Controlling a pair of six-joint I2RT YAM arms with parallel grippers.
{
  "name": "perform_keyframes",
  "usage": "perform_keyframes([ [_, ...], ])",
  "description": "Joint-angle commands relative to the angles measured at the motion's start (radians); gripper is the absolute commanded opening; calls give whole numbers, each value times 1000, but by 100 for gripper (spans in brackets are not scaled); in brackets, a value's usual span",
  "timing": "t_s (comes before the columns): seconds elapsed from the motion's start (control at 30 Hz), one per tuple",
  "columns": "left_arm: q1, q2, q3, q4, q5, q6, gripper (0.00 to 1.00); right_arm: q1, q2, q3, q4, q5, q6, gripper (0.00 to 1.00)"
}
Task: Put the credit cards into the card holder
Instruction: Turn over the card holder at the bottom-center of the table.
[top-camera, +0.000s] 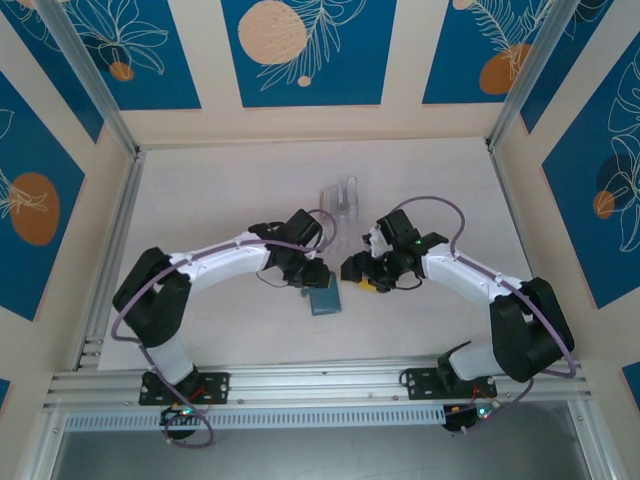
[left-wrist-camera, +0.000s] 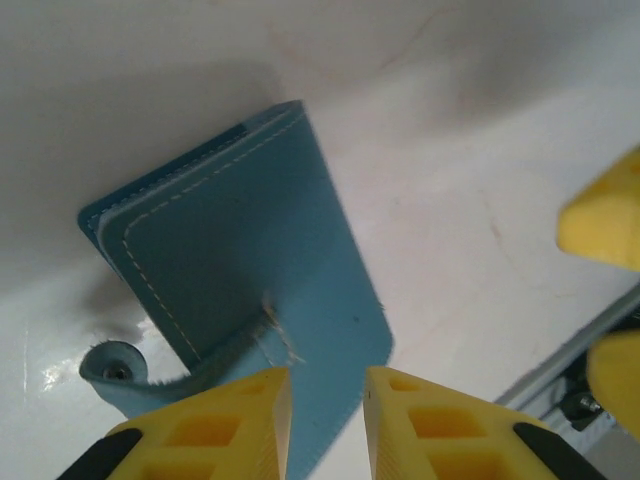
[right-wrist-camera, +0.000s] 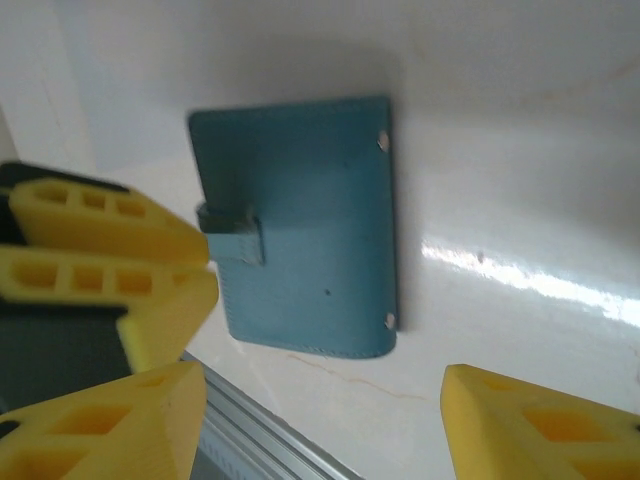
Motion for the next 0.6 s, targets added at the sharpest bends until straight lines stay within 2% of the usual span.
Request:
perform_keyframes([
  [0.0,10,26,-32,25,22,15,25,3,15,-30,46,-79,-15,64],
  [0.2,44,53,-110,67,28,7,24,8,97,-46,127,-116,-32,66],
  [0.43,74,43,-181,105,42,1,24,59,236,0,194,-154,-36,67],
  [0.57,88,34,-209,136,57,-8,24,100,292,23,232,-168,-22,62],
])
